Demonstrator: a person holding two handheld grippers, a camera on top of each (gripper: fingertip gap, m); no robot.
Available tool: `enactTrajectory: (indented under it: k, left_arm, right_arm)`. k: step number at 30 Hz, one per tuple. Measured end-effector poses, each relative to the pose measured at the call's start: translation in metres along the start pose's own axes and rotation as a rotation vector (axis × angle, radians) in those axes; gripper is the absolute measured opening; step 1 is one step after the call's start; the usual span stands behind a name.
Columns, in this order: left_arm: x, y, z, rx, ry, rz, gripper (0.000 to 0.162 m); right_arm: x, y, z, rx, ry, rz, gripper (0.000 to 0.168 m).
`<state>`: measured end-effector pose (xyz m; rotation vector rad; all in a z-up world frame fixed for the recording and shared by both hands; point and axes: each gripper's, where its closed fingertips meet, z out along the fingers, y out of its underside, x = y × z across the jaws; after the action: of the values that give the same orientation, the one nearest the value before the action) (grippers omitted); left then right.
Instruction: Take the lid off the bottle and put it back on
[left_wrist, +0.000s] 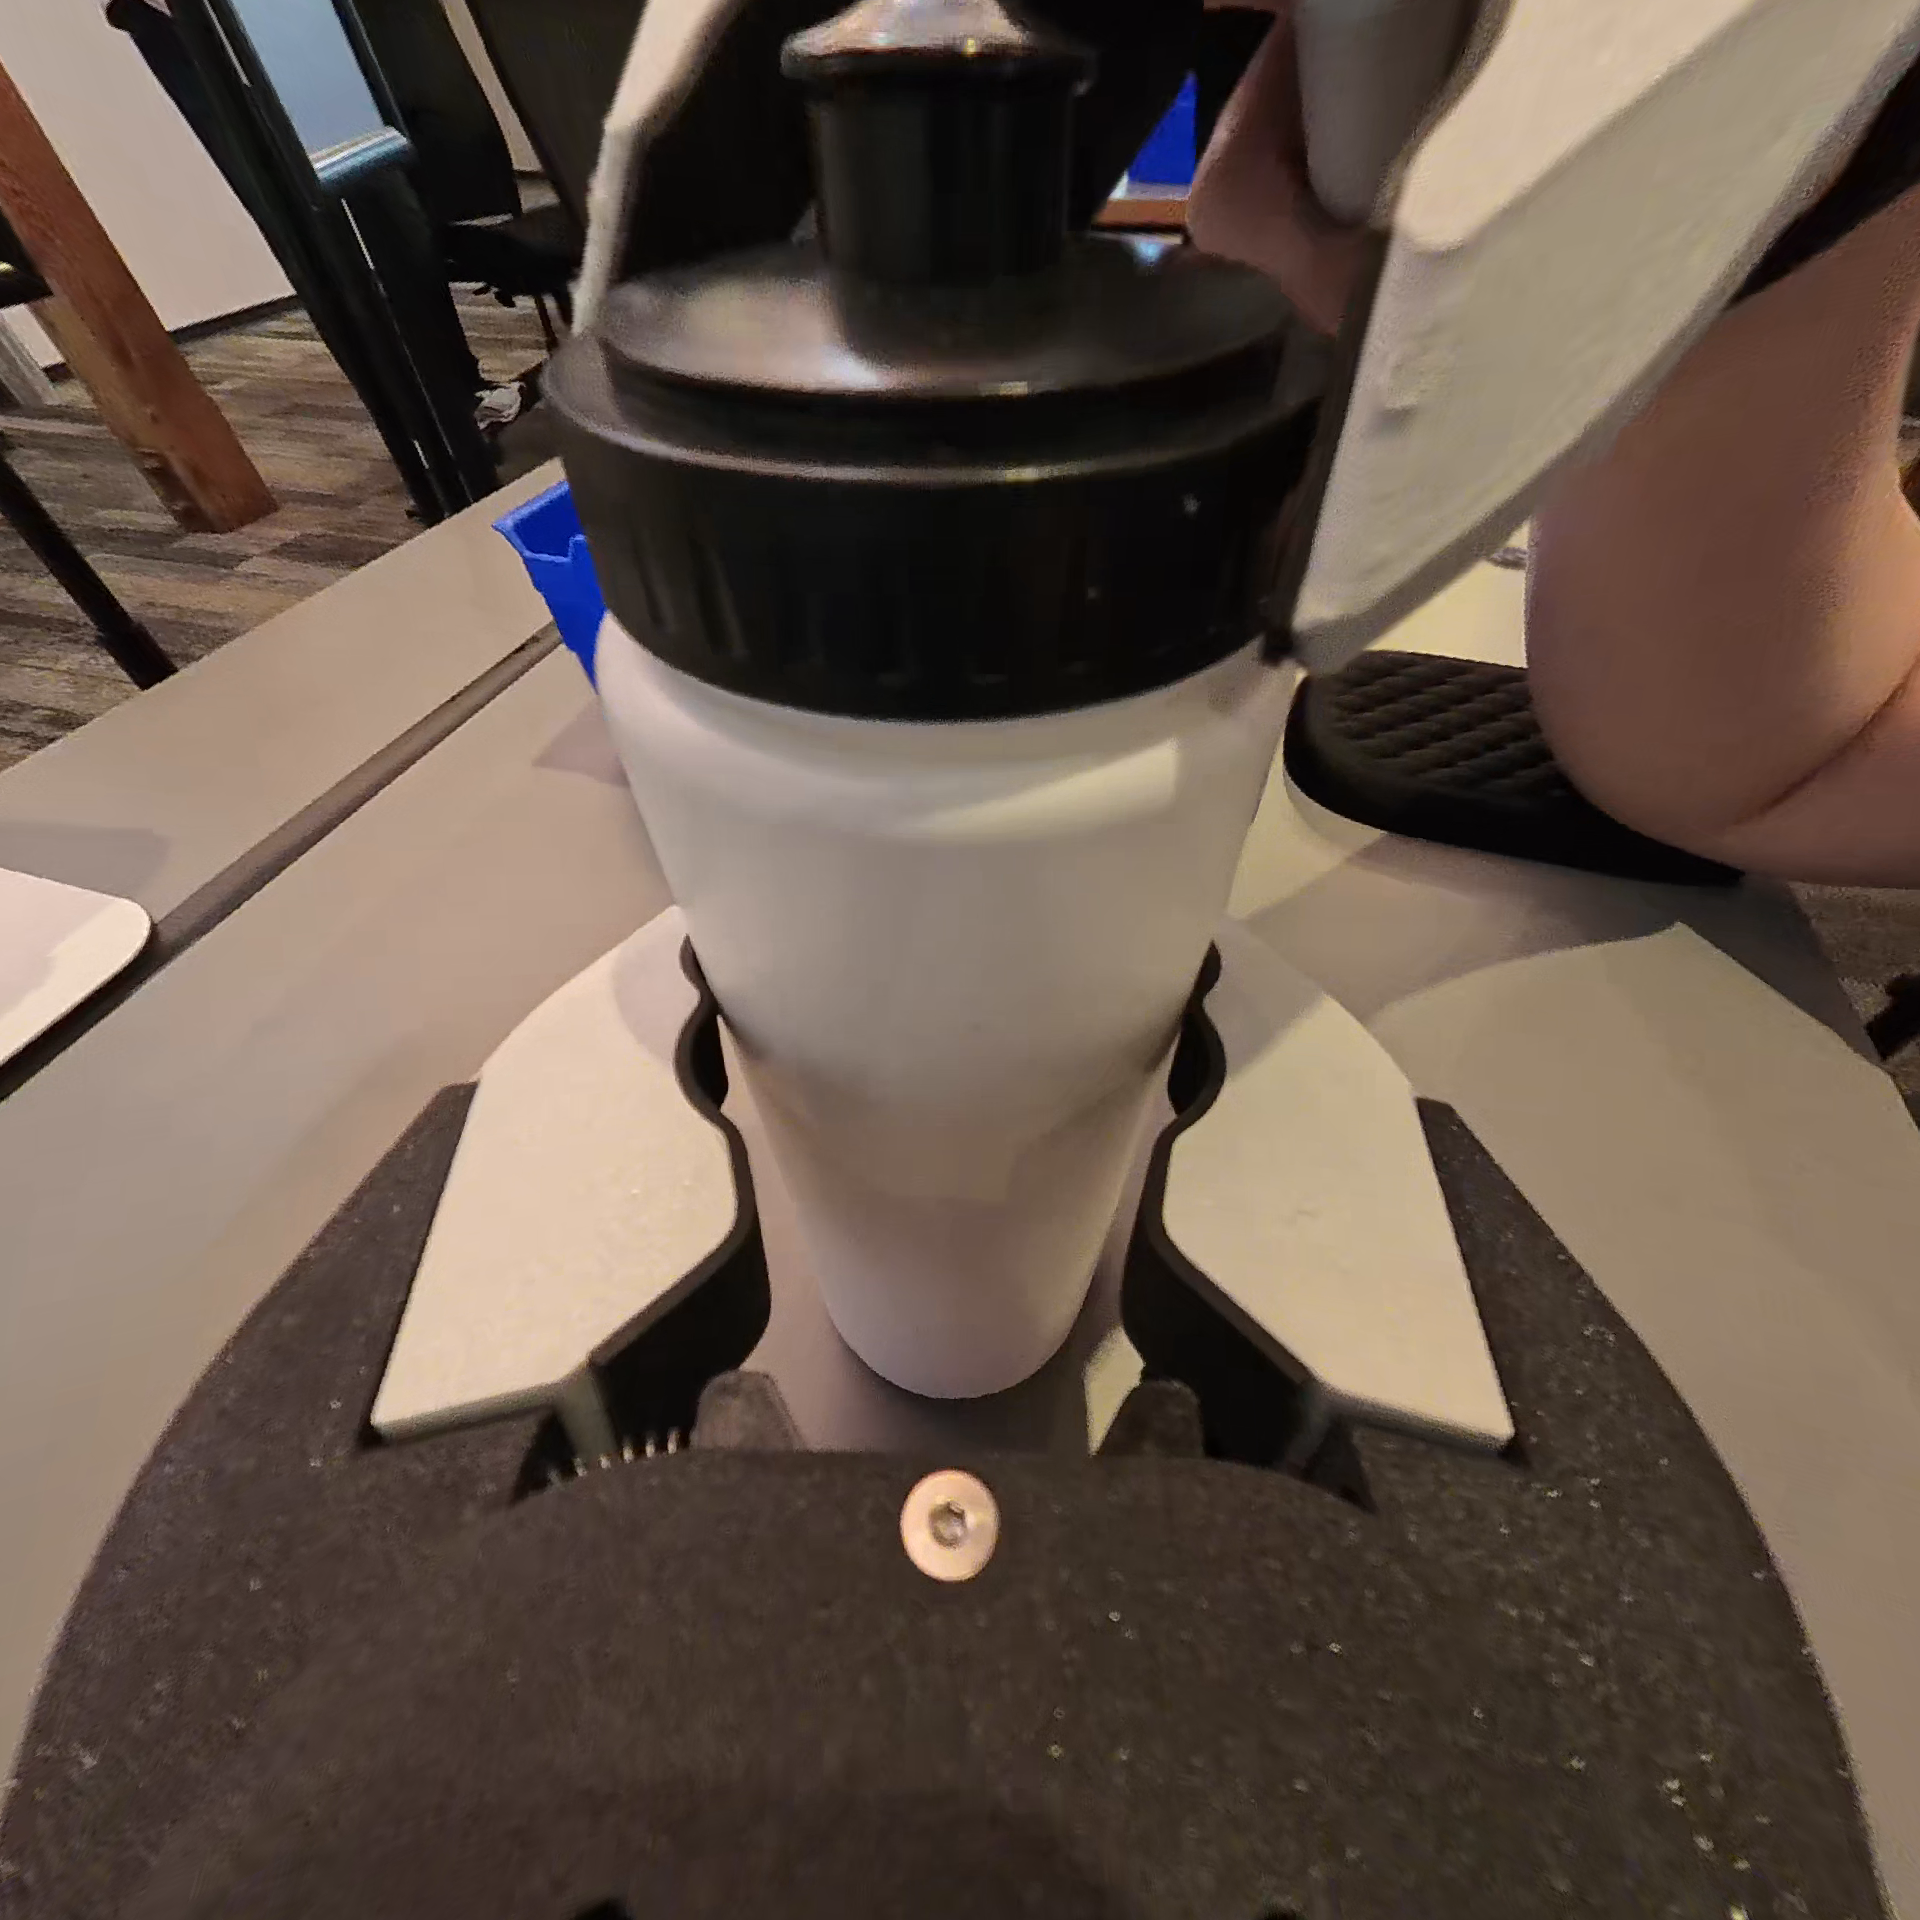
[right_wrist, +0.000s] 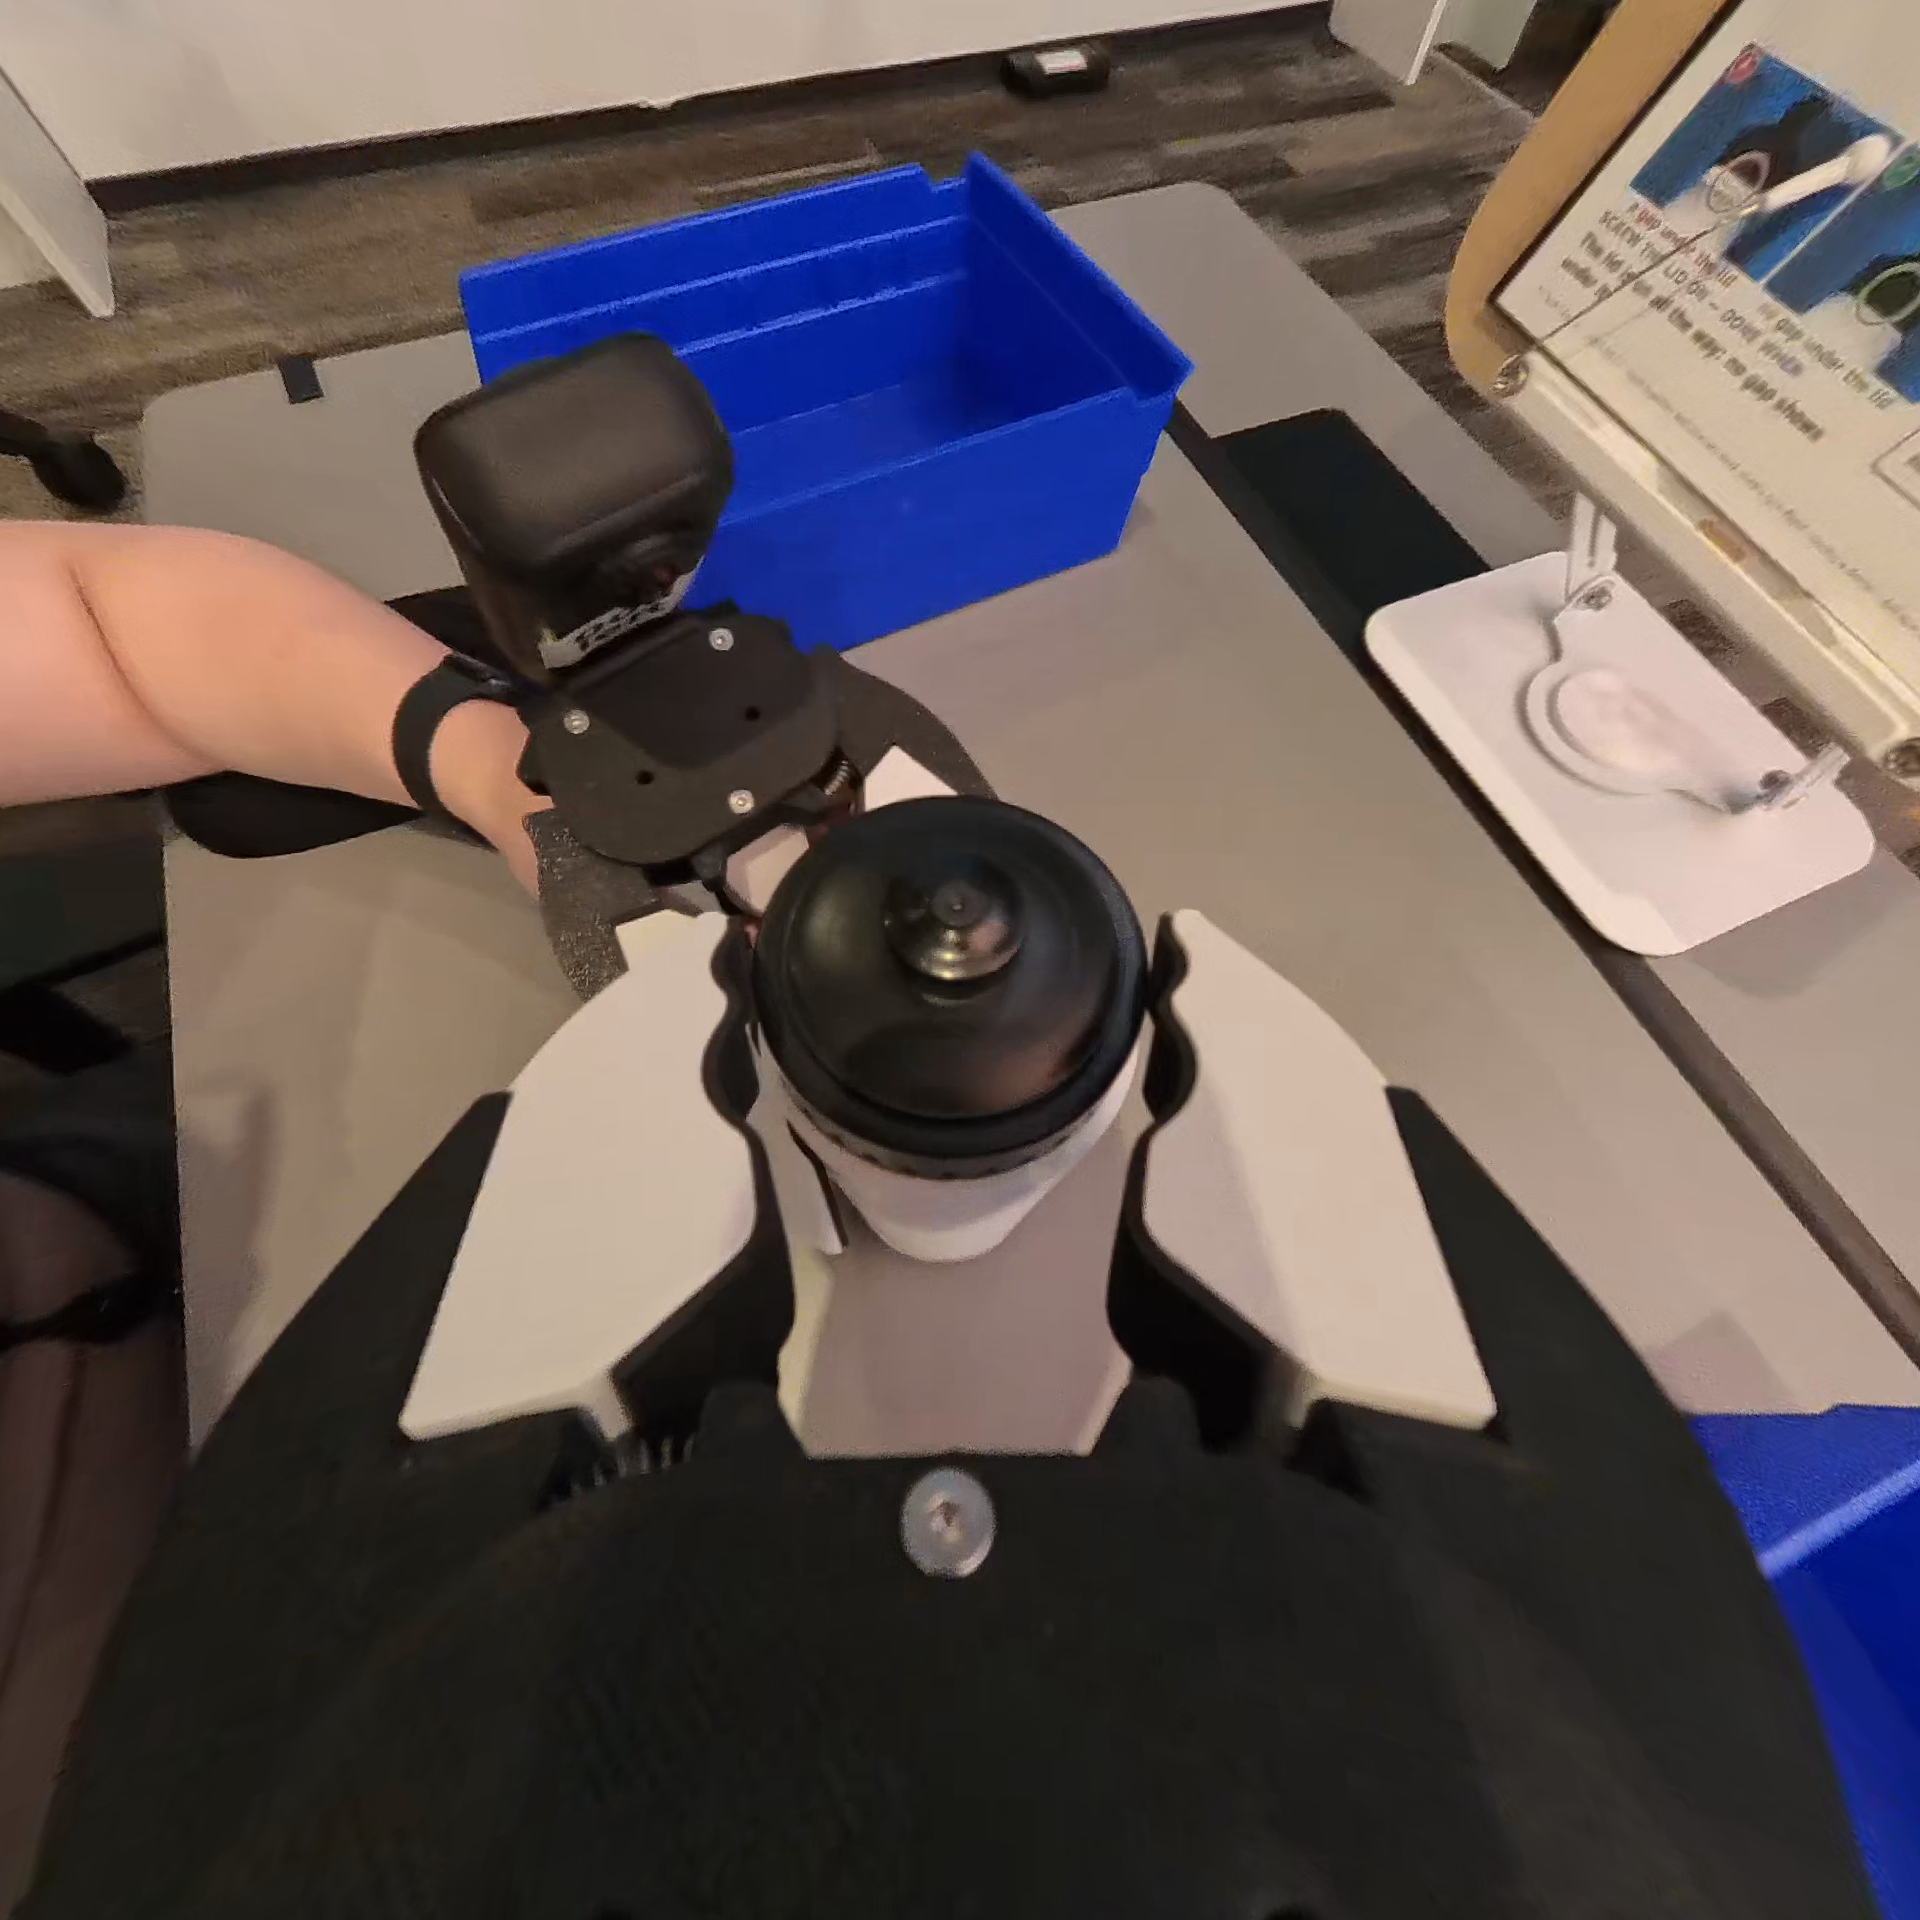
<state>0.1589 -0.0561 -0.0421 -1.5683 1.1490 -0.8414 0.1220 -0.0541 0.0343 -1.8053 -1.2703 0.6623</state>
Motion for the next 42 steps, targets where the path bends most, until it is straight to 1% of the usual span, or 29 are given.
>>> enactTrajectory:
  k: [1, 3, 5, 7, 8, 10, 12, 13, 14, 15, 16, 19, 22, 23, 25, 27, 29, 31, 32, 34, 35, 37, 39, 42]
  left_arm:
    - [0.001, 0.0, 0.0, -0.003, 0.013, 0.005, 0.085]
    - [0.012, 0.0, 0.0, -0.007, 0.078, 0.031, 0.085]
    - [0.028, 0.0, 0.0, -0.004, 0.167, 0.066, 0.085]
    - [0.049, 0.001, -0.003, -0.001, 0.288, 0.105, 0.085]
    - [0.06, 0.001, -0.004, 0.002, 0.346, 0.125, 0.085]
    - [0.072, 0.001, -0.005, -0.002, 0.408, 0.122, 0.085]
    - [0.068, 0.001, -0.005, -0.001, 0.397, 0.098, 0.085]
    - [0.063, 0.0, -0.005, 0.001, 0.374, 0.086, 0.085]
    - [0.055, 0.0, -0.003, -0.003, 0.328, 0.084, 0.085]
    - [0.047, 0.001, -0.001, -0.009, 0.279, 0.084, 0.085]
    - [0.04, 0.0, -0.001, -0.015, 0.239, 0.073, 0.085]
    - [0.019, 0.0, 0.001, -0.014, 0.11, 0.031, 0.085]
    - [0.011, 0.0, 0.001, -0.029, 0.06, 0.013, 0.085]
    - [0.011, 0.001, 0.001, -0.034, 0.06, 0.013, 0.085]
    - [0.019, 0.001, 0.0, -0.036, 0.106, 0.041, 0.085]
    - [0.04, 0.002, -0.002, -0.036, 0.234, 0.074, 0.085]
    - [0.071, 0.003, -0.007, -0.032, 0.403, 0.121, 0.085]
    - [0.095, 0.004, -0.011, -0.026, 0.518, 0.149, 0.085]
    - [0.102, 0.004, -0.013, -0.031, 0.551, 0.153, 0.085]
    - [0.104, 0.004, -0.014, -0.035, 0.559, 0.163, 0.085]
    - [0.103, 0.004, -0.014, -0.037, 0.552, 0.159, 0.085]
    - [0.089, 0.004, -0.01, -0.046, 0.479, 0.149, 0.085]
    - [0.069, 0.003, -0.006, -0.057, 0.389, 0.118, 0.085]
    - [0.031, 0.002, -0.002, -0.055, 0.206, 0.06, 0.085]
  right_arm:
    - [-0.002, 0.001, -0.002, -0.011, -0.021, -0.019, 0.075]
    - [-0.012, 0.005, -0.007, -0.026, -0.113, -0.093, 0.075]
    - [-0.027, 0.009, -0.015, -0.009, -0.25, -0.207, 0.075]
    - [-0.047, 0.013, -0.026, 0.063, -0.429, -0.329, 0.074]
    - [-0.056, 0.015, -0.031, 0.111, -0.526, -0.353, 0.074]
    - [-0.062, 0.015, -0.037, 0.167, -0.663, -0.297, 0.075]
    - [-0.056, 0.011, -0.035, 0.185, -0.667, -0.243, 0.074]
    - [-0.051, 0.007, -0.032, 0.19, -0.625, -0.22, 0.074]
    - [-0.044, 0.001, -0.028, 0.203, -0.556, -0.203, 0.077]
    - [-0.036, -0.005, -0.025, 0.219, -0.477, -0.193, 0.084]
    - [-0.028, -0.011, -0.022, 0.224, -0.388, -0.184, 0.085]
    - [-0.011, -0.012, -0.012, 0.148, -0.184, -0.14, 0.088]
    - [-0.008, 0.003, 0.001, 0.019, -0.115, -0.084, 0.087]
    - [-0.01, 0.007, 0.003, -0.016, -0.124, -0.087, 0.078]
    - [-0.02, 0.009, -0.002, -0.028, -0.202, -0.153, 0.078]
    - [-0.039, 0.015, -0.015, -0.021, -0.356, -0.244, 0.078]
    - [-0.067, 0.022, -0.031, 0.036, -0.557, -0.367, 0.078]
    - [-0.088, 0.027, -0.044, 0.081, -0.728, -0.402, 0.079]
    - [-0.093, 0.028, -0.047, 0.1, -0.775, -0.415, 0.079]
    - [-0.096, 0.028, -0.049, 0.128, -0.802, -0.419, 0.079]
    - [-0.093, 0.027, -0.047, 0.13, -0.79, -0.41, 0.079]
    - [-0.08, 0.02, -0.038, 0.137, -0.682, -0.39, 0.081]
    - [-0.061, 0.004, -0.029, 0.176, -0.512, -0.353, 0.085]
    - [-0.025, -0.014, -0.025, 0.202, -0.224, -0.287, 0.085]
